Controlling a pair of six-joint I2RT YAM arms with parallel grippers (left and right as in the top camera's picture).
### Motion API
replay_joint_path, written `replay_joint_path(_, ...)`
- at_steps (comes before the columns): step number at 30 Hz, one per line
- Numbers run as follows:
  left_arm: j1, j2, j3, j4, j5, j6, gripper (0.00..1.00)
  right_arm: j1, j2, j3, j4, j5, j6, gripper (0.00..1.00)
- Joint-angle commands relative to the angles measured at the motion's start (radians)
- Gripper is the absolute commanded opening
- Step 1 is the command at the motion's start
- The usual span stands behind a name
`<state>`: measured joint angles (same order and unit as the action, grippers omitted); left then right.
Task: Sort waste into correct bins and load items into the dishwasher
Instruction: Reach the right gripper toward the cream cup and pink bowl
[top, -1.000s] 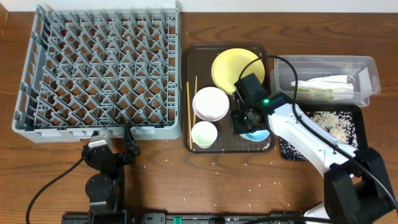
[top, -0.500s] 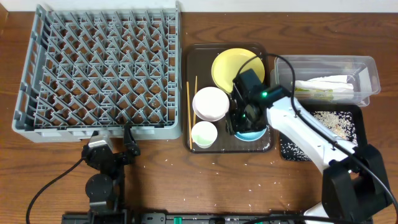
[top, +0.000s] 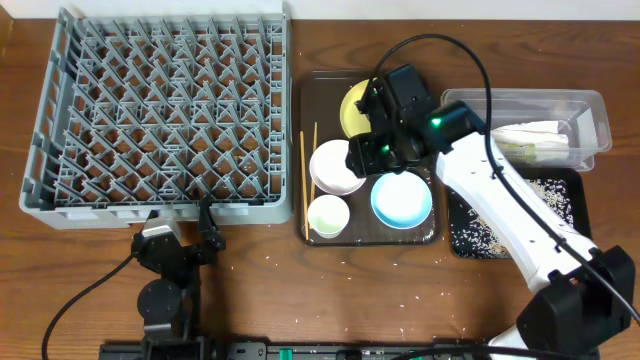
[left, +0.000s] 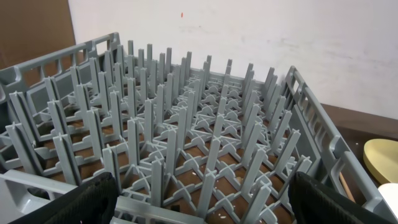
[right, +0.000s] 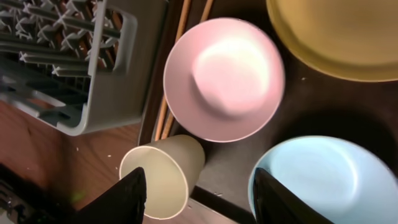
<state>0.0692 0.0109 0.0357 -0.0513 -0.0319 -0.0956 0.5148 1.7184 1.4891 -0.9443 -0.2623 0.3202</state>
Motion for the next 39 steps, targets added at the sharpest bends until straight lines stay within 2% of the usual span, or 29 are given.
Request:
replay_joint_path(1, 0.003, -0.005, -0.032, -0.018, -0.005, 0.016, 0.88, 0.047, 0.058, 0.009, -0.002, -0.016, 0.039, 0.52)
replay_joint_path(6, 0.003, -0.005, -0.032, -0.018, -0.005, 0.016, 0.88, 0.097, 0.133, 0.009, -0.037, -0.019, 0.042, 0.48)
replay_joint_path(9, 0.003, -0.005, -0.032, -0.018, -0.005, 0.016, 0.88, 0.112, 0.177, 0.008, -0.071, -0.019, 0.042, 0.41)
replay_joint_path(11, 0.003, -0.005, -0.032, -0.018, -0.005, 0.017, 0.88, 0.117, 0.206, 0.008, -0.087, -0.019, 0.042, 0.34)
replay_joint_path(14, 0.003, -0.005, -0.032, -0.018, -0.005, 0.016, 0.88, 0.117, 0.233, 0.008, -0.095, -0.019, 0.042, 0.17)
replay_joint_path(16, 0.003, -0.005, -0.032, -0.018, -0.005, 0.016, 0.88, 0.117, 0.241, 0.008, -0.095, -0.019, 0.037, 0.11)
replay_joint_path(26, 0.003, -0.005, -0.032, -0.018, -0.005, 0.017, 0.88, 0.138, 0.262, -0.001, -0.081, 0.004, 0.034, 0.15)
replay_joint_path(29, 0.003, -0.005, -0.032, -0.018, -0.005, 0.016, 0.88, 0.142, 0.263, -0.001, -0.083, 0.004, 0.015, 0.2)
replay_joint_path(32, 0.004, -0.005, -0.032, -0.018, -0.005, 0.016, 0.88, 0.144, 0.263, -0.001, -0.091, 0.011, 0.015, 0.21)
replay_joint_path(34, 0.003, -0.005, -0.032, -0.018, -0.005, 0.017, 0.88, 0.146, 0.263, -0.001, -0.095, 0.011, 0.015, 0.15)
replay_joint_path(36, 0.003, -0.005, -0.032, -0.018, -0.005, 0.016, 0.88, 0.148, 0.263, -0.001, -0.097, 0.012, 0.015, 0.01)
replay_joint_path(39, 0.003, -0.005, -0.032, -0.018, -0.005, 0.016, 0.88, 0.148, 0.263, -0.001, -0.102, 0.018, 0.014, 0.01)
